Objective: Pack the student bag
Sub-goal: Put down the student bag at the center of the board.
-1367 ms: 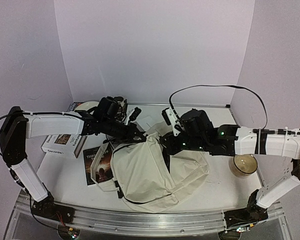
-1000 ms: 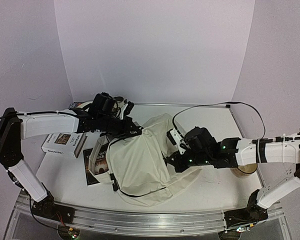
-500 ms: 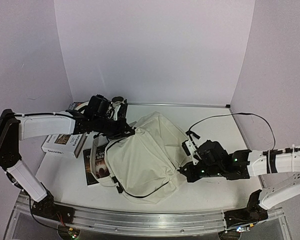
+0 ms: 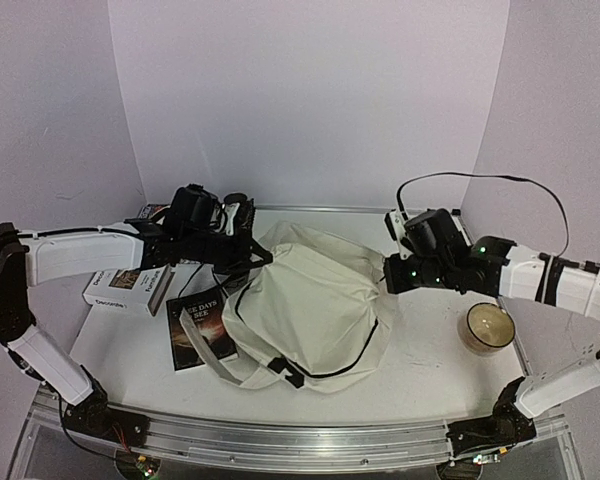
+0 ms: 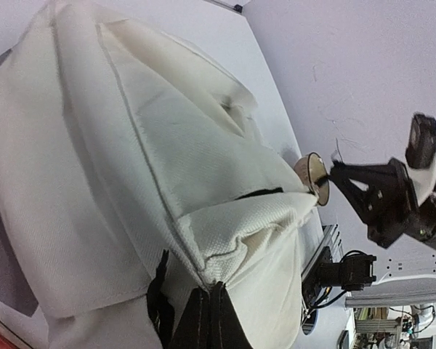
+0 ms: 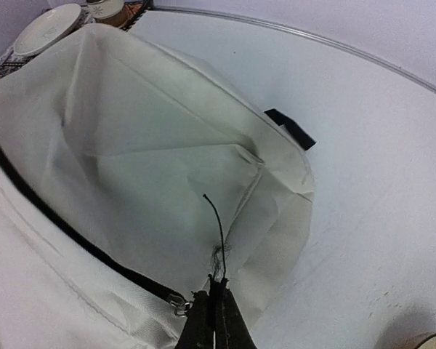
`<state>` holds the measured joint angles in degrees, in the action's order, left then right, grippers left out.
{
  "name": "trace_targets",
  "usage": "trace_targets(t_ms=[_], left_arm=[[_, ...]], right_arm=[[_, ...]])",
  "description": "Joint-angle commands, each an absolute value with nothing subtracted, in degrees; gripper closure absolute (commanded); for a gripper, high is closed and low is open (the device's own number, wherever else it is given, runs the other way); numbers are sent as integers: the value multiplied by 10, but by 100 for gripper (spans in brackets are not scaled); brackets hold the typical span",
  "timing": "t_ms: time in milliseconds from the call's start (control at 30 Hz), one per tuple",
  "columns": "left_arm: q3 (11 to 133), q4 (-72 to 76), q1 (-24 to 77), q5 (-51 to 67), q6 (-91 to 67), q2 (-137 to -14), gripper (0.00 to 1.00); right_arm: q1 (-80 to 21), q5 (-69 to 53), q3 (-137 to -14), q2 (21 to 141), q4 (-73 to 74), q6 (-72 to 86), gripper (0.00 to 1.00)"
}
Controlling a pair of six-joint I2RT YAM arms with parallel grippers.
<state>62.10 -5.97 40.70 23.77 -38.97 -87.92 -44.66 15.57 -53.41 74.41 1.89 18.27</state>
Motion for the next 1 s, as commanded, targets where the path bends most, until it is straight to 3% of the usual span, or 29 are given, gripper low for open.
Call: trace_targets(t_ms=[0, 233, 367, 667, 800, 967], left_arm=[[615, 30, 473, 211, -422, -848, 100], [608, 92, 569, 159, -460, -923, 96], [626, 92, 604, 135, -451, -951, 81], [555, 35, 600, 15, -444, -868, 52], [509, 24, 578, 7, -463, -836, 47], [477, 33, 546, 23, -473, -816, 44]], right_arm=[[-407, 179, -612, 808, 66, 98, 100], [-385, 180, -648, 869, 65, 32, 100], [-383, 178, -643, 876, 57, 5, 99], [-388, 38, -622, 788, 114, 56, 63], [-418, 24, -596, 756, 128, 94, 51], [-500, 43, -590, 752, 130, 138, 43]])
